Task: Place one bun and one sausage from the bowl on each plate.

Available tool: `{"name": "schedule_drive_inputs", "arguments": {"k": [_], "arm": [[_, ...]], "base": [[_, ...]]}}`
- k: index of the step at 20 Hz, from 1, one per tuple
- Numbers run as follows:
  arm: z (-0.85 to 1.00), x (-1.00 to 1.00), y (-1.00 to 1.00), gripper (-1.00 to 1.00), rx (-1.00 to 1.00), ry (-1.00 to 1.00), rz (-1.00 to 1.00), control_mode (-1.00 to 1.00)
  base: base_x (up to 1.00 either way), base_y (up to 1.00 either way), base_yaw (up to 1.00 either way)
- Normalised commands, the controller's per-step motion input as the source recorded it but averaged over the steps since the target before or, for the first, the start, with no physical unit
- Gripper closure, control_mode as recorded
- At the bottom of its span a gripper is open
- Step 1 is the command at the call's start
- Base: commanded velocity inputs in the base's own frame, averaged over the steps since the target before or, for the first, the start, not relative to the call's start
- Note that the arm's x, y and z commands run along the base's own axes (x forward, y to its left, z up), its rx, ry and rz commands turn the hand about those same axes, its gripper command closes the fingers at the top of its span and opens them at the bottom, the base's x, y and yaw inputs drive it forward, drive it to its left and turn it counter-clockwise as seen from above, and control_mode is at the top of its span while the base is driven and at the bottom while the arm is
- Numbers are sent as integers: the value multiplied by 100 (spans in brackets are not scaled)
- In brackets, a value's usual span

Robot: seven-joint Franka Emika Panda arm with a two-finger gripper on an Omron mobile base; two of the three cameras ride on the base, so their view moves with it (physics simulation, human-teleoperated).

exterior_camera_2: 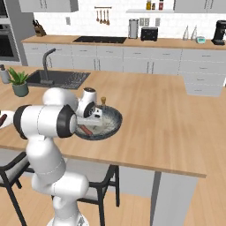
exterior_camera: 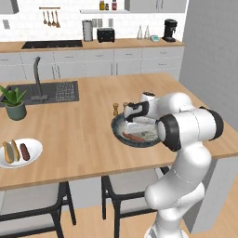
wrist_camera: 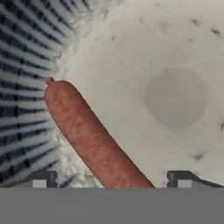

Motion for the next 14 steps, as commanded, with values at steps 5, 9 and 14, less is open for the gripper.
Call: {"name": "schedule_drive_inputs", "arguments": {"k": [5, 9, 14], "arm": [[-34, 39, 2, -100, 0, -11, 1, -100], [-24, 18, 13, -100, 0, -3, 0, -100], [-21, 13, 14, -100, 0, 0, 0, -100]], "base": [[0, 0, 0], [0, 0, 0], [0, 0, 0]]}}
